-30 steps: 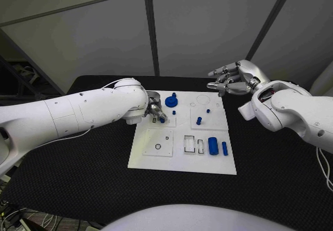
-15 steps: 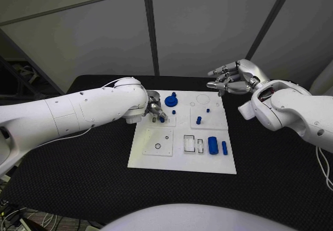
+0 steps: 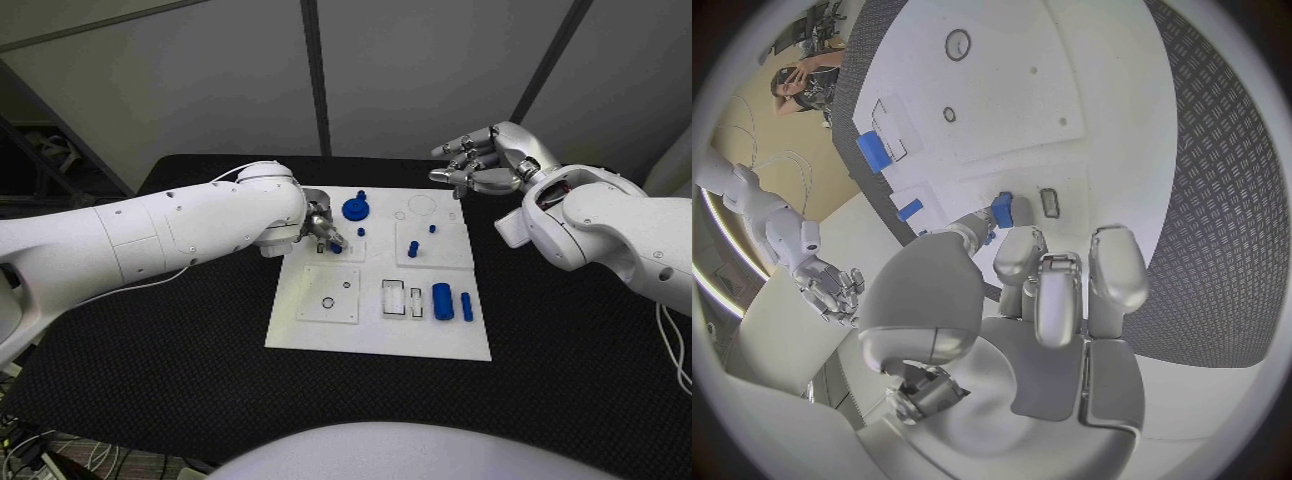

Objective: Assemble the parts on the task board

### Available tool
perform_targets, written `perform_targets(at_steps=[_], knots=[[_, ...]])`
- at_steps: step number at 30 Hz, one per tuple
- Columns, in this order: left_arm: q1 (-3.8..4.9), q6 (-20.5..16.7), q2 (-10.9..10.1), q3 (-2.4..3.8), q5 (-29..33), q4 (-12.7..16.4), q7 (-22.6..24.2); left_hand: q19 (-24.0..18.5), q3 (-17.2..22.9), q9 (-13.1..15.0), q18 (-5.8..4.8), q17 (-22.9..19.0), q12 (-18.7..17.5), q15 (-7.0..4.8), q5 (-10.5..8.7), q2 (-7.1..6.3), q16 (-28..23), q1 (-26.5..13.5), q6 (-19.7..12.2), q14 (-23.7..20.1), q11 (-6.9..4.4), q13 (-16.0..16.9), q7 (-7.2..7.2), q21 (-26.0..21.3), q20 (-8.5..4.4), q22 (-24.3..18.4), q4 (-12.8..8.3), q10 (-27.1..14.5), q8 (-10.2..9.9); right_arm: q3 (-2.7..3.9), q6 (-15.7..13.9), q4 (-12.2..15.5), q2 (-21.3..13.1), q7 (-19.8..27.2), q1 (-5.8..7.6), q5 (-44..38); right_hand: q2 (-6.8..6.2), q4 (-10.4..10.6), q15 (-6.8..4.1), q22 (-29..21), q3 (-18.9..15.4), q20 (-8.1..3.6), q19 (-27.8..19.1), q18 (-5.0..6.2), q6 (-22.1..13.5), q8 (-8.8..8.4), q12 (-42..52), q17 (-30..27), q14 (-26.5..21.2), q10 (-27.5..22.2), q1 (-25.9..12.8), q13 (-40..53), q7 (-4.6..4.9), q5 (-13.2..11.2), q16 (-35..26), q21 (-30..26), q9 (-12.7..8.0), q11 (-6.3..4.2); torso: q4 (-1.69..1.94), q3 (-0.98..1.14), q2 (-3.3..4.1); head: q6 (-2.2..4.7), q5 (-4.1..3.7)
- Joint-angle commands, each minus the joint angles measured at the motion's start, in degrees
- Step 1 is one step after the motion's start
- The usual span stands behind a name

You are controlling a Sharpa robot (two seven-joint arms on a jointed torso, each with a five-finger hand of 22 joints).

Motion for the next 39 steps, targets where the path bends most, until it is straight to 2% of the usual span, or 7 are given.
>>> perform_targets(at_steps=[1,6,11,22,27,31,39], knots=[[-0.28,1.13,0.10,-0.20,-0.17,0.02,-0.93,0.39,-0.17,0.10,-0.31,11.68,0.22,-0.12,-0.42,-0.02,0.20,-0.64,0.46,5.27,-0.07,0.14,-0.02,0.28,-0.09,0.11,0.67,3.07,-0.34,0.05,0.32,0.10,-0.03,0.35,0.12,-0.11,-0.12,0.04,0.00,-0.09,0.02,-0.18,0.42,0.23,0.36,-0.07,-0.12,0.10,0.58,0.46,-0.77,-0.11,-0.04,0.36,-0.33,-0.46,-0.06,0.05,0.00,0.00,0.00,-0.02,-0.03],[-0.29,0.83,0.20,-0.20,-0.17,-0.10,-0.97,0.46,-0.77,0.22,-0.33,11.72,0.23,-0.13,-0.93,-0.20,0.24,-0.87,0.68,5.28,-0.08,0.28,-0.03,0.34,-0.10,0.28,1.81,3.13,-0.57,0.05,0.30,0.14,-0.04,0.36,0.12,-0.11,-0.12,0.04,0.00,-0.09,0.02,-0.18,0.42,0.23,0.35,-0.07,-0.12,0.10,0.58,0.46,-0.77,-0.11,-0.04,0.36,-0.33,-0.47,-0.06,0.05,0.00,0.03,0.03,-0.05,-0.08],[-0.30,0.37,0.28,-0.20,-0.17,-0.21,-0.93,0.52,-1.70,0.47,-0.35,11.75,0.29,-0.15,-3.42,-0.28,0.27,-0.84,1.03,5.28,-0.08,0.52,-0.04,0.37,-0.11,0.46,3.55,3.23,-0.92,0.05,0.28,0.17,-0.08,0.36,0.12,-0.11,-0.13,0.13,0.01,-0.16,-0.01,-0.17,0.49,0.23,0.33,-0.08,-0.08,0.14,0.62,0.46,-0.95,-0.19,-0.03,0.37,-0.44,-0.58,-0.07,0.07,0.03,0.00,0.00,-0.05,-0.12],[-0.31,-0.45,0.38,-0.19,-0.17,-0.47,-0.87,0.57,-2.71,0.73,-0.37,11.80,0.20,-0.18,-4.51,-0.61,0.32,-0.86,1.28,5.29,-0.06,0.68,-0.03,0.38,-0.11,0.61,5.16,3.30,-1.24,0.05,0.29,0.20,-0.15,0.34,0.12,-0.11,-0.11,0.28,0.03,-0.26,-0.06,-0.16,0.58,0.22,0.29,-0.08,-0.03,0.20,0.68,0.45,-1.24,-0.31,-0.01,0.38,-0.60,-0.74,-0.07,0.09,0.00,0.00,0.01,0.00,-0.15],[-0.32,-0.64,-0.17,-0.17,-0.17,-0.34,-0.80,0.55,-6.41,1.18,-0.36,11.76,-0.01,-0.14,-11.21,-2.70,0.31,-1.77,1.91,5.27,0.06,0.89,0.12,0.30,-0.11,0.70,8.72,3.37,-1.63,0.05,0.32,0.20,-0.27,0.29,0.12,-0.11,-0.14,0.36,0.04,-0.31,-0.09,-0.15,0.63,0.22,0.27,-0.09,0.00,0.22,0.70,0.43,-1.38,-0.36,0.00,0.39,-0.68,-0.83,-0.08,0.10,0.03,-0.01,-0.01,0.12,-0.22],[-0.32,-0.84,-0.90,-0.08,-0.17,0.12,-0.77,0.51,-9.29,1.39,-0.34,11.72,-0.05,-0.24,-11.50,-4.16,0.29,-2.45,2.17,5.26,0.05,1.02,0.10,0.23,-0.21,0.70,10.58,3.40,-1.83,0.05,0.30,0.18,-0.36,0.28,0.12,-0.11,-0.18,0.41,0.05,-0.35,-0.13,-0.15,0.66,0.22,0.25,-0.09,0.02,0.25,0.71,0.41,-1.49,-0.41,0.01,0.39,-0.75,-0.89,-0.08,0.11,0.07,-0.02,-0.02,0.23,-0.26],[-0.33,-1.39,-1.54,2.17,0.36,0.83,-0.67,0.47,-11.79,1.59,-0.32,11.62,-0.19,-0.32,-11.48,-4.68,0.22,-3.53,2.31,5.23,0.04,1.14,0.09,0.14,-0.31,0.69,10.72,3.41,-2.16,0.05,0.21,0.05,-0.41,0.39,0.12,-0.11,-0.31,0.58,0.08,-0.49,-0.25,-0.12,0.73,0.21,0.17,-0.10,0.10,0.31,0.73,0.35,-1.81,-0.54,0.03,0.40,-0.98,-1.12,-0.09,0.15,-0.02,-0.03,0.00,0.39,-0.20]])
